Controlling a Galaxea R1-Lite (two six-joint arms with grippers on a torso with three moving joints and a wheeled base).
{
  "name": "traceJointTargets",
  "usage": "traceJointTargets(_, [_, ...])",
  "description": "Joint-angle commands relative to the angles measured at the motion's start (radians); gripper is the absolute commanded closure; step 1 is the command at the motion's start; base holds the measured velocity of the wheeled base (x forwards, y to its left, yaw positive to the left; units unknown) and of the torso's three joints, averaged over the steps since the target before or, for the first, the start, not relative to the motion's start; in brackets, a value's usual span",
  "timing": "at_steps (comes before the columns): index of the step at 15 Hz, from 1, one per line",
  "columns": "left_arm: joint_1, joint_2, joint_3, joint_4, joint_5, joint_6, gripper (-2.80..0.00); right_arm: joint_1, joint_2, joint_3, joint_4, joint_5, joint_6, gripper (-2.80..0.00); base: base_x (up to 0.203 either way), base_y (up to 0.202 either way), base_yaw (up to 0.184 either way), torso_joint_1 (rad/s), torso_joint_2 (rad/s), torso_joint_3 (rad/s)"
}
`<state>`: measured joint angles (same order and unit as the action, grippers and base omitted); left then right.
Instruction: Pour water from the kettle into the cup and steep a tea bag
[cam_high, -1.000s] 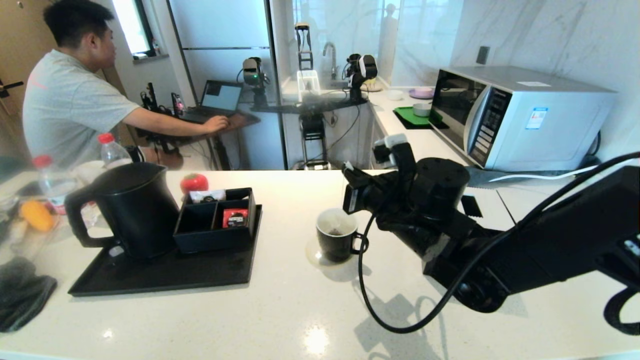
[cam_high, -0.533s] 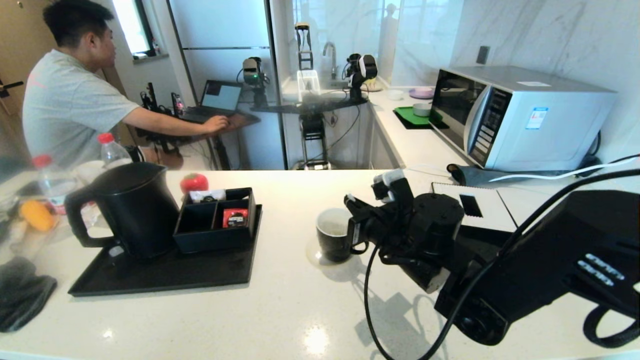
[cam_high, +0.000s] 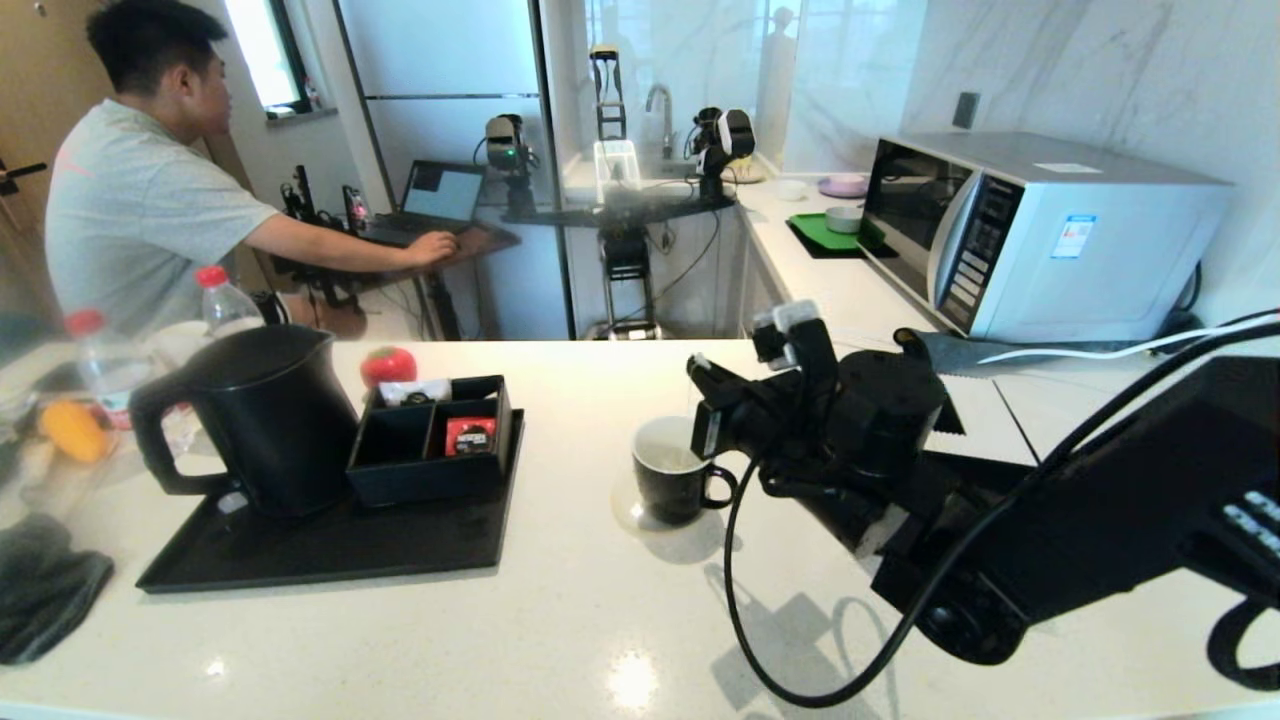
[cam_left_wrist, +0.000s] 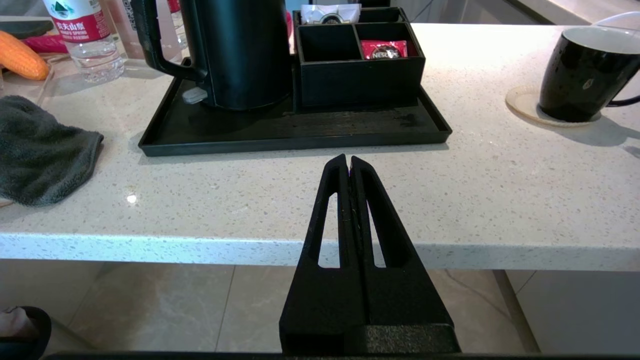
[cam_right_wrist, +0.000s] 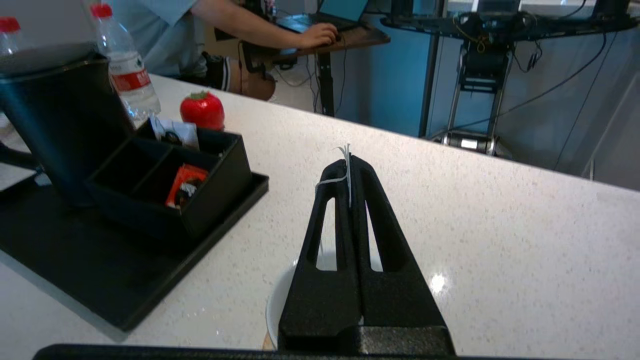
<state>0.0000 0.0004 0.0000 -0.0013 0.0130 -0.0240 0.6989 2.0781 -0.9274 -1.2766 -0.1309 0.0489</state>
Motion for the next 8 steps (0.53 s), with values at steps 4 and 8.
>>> traceJointTargets(4, [0.0,0.0,0.0,0.0,0.001,-0.001,0.0,0.001,-0.071,-0.088,0.08,-0.004,-0.004,0.0,0.0,0.0,0.0,0.0,0.0,0.0])
traceJointTargets(8, [0.0,0.0,0.0,0.0,0.001,-0.001,0.0,-0.01,-0.087,-0.062,0.082,-0.006,-0.009,0.0,0.0,0.0,0.0,0.0,0.0,0.0])
